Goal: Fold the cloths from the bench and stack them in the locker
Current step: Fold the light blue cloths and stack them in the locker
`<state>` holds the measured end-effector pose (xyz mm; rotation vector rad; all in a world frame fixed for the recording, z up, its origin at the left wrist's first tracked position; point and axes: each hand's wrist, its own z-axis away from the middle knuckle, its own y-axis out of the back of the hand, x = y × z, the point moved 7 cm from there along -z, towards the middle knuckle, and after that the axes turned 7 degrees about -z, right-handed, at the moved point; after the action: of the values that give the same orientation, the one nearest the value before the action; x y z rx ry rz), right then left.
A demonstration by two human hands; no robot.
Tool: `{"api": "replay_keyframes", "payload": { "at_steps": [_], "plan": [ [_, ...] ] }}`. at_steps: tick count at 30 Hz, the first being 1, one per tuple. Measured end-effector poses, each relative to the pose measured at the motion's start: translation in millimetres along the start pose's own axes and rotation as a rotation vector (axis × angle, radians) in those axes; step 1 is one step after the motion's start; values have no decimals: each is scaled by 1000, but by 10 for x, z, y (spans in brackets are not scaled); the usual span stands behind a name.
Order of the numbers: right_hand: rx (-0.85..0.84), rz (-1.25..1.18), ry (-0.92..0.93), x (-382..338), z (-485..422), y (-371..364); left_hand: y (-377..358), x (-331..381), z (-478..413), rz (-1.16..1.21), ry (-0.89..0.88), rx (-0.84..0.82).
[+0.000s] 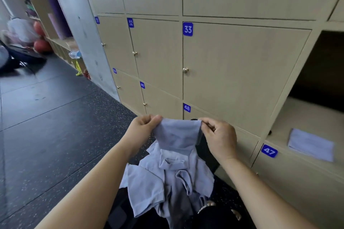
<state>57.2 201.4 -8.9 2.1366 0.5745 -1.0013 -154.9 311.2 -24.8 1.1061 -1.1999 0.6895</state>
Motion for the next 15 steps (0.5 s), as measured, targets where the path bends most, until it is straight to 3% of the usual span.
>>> {"api": "replay_keyframes", "payload": {
  "at_steps": [3,10,15],
  "plan": [
    [5,-74,5,-271,-62,254,1,372,187,86,-69,-8],
    [-70,-637,-219,-896,-153,738,12,1130,529,239,-186,34],
    [-136,-714,-182,-1239,-215,1009,66,1585,654,322,-270,43]
  ]
}}
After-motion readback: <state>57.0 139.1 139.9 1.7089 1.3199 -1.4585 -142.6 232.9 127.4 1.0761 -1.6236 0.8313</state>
